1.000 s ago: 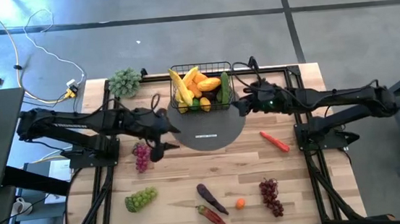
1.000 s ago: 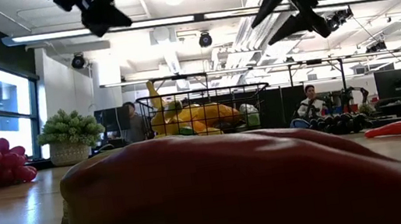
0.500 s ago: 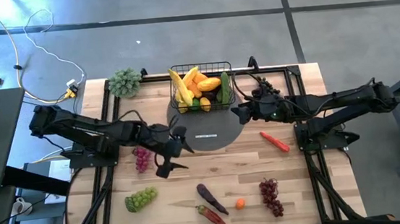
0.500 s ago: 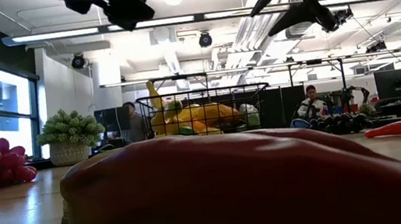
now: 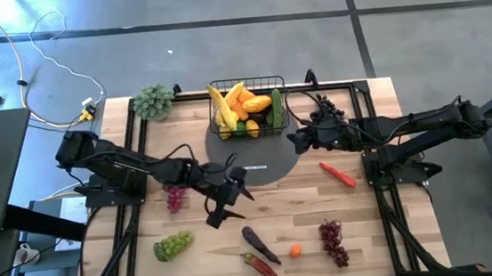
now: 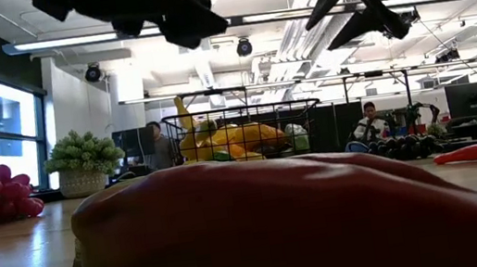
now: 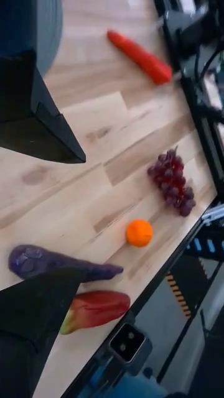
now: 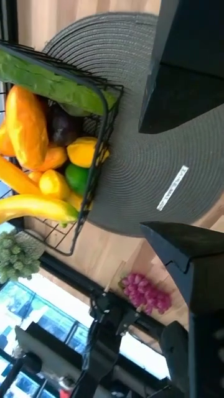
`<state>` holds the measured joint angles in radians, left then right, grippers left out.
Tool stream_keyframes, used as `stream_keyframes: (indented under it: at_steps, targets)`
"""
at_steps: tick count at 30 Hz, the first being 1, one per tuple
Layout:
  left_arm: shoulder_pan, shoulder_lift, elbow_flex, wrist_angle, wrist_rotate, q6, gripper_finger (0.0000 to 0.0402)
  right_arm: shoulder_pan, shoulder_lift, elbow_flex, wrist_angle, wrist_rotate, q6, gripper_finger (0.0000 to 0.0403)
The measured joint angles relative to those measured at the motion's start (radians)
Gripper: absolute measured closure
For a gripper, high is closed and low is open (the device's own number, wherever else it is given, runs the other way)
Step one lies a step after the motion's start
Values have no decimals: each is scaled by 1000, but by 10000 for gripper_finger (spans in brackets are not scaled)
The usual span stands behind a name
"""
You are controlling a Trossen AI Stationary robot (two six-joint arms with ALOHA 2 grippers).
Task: Build produce basket
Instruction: Put the purple eggplant into the black wire basket
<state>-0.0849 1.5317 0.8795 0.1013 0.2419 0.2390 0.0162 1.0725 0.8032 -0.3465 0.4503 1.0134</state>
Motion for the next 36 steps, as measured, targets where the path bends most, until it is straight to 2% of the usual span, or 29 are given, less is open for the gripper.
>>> stream_keyframes:
  at_steps: [17, 28, 36]
  targets:
    - [-75, 199, 0, 105, 81, -70, 131, 0, 0, 0, -43, -23, -11, 179]
    - [-78, 293, 0, 141, 132, -65, 131, 0, 0, 0, -71, -23, -8, 179]
    - [-102, 341, 2, 147, 105, -46, 131, 0, 0, 0, -78, -23, -8, 179]
